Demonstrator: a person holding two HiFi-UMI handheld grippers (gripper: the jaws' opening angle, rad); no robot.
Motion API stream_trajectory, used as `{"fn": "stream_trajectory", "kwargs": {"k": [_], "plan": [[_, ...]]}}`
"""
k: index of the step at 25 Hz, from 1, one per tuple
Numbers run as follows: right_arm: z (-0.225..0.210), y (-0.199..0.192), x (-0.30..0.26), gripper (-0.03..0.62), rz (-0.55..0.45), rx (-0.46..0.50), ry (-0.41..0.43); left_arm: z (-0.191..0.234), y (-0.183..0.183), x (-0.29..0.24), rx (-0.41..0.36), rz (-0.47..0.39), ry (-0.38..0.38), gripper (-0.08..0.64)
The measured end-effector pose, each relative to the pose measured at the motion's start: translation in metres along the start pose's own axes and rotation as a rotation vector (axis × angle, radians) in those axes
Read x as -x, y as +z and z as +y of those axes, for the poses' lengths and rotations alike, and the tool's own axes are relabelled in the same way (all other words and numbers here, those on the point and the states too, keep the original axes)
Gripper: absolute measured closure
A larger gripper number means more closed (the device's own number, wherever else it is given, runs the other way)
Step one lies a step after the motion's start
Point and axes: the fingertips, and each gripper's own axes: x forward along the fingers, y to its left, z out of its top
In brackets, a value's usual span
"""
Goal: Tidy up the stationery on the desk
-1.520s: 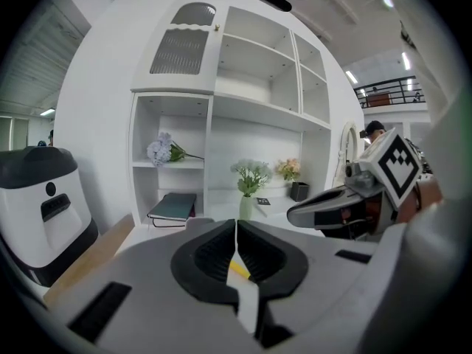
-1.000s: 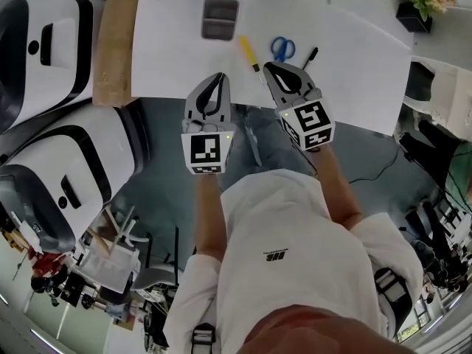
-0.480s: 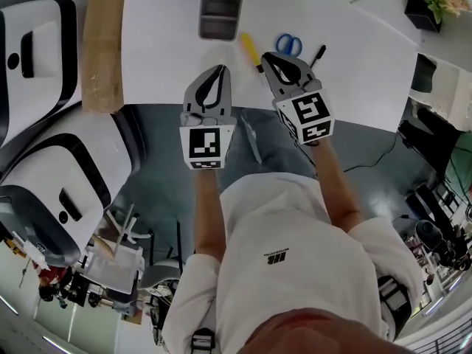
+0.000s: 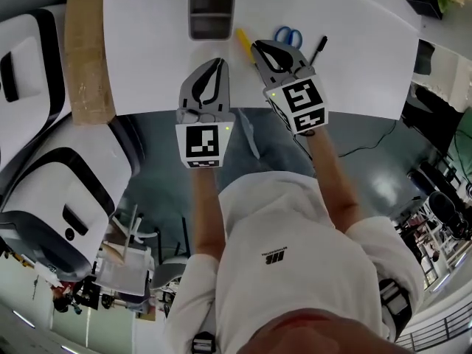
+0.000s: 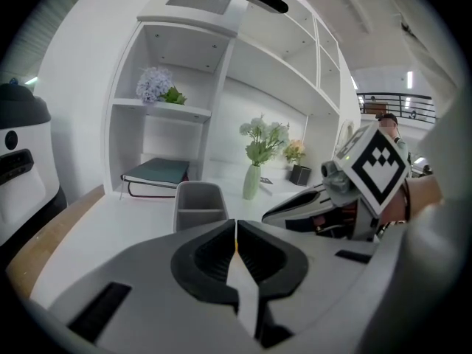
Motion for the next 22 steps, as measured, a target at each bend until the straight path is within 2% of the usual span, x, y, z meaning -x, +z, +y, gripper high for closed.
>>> {"fn": "stream_trajectory", "kwargs": {"k": [9,22], "plan": [[0.002,-0.008,-0.028,0.584,0.067,0.011,0.007,0.009,-0.010,-0.012,-0.008,0.020,-0.028,0.560],[-0.001,-0.022,-0.057,0.532,0.146,-0.015,0.001,0.012,-0.018,-0.019,-0.015,0.034,-0.057,0.560]]}}
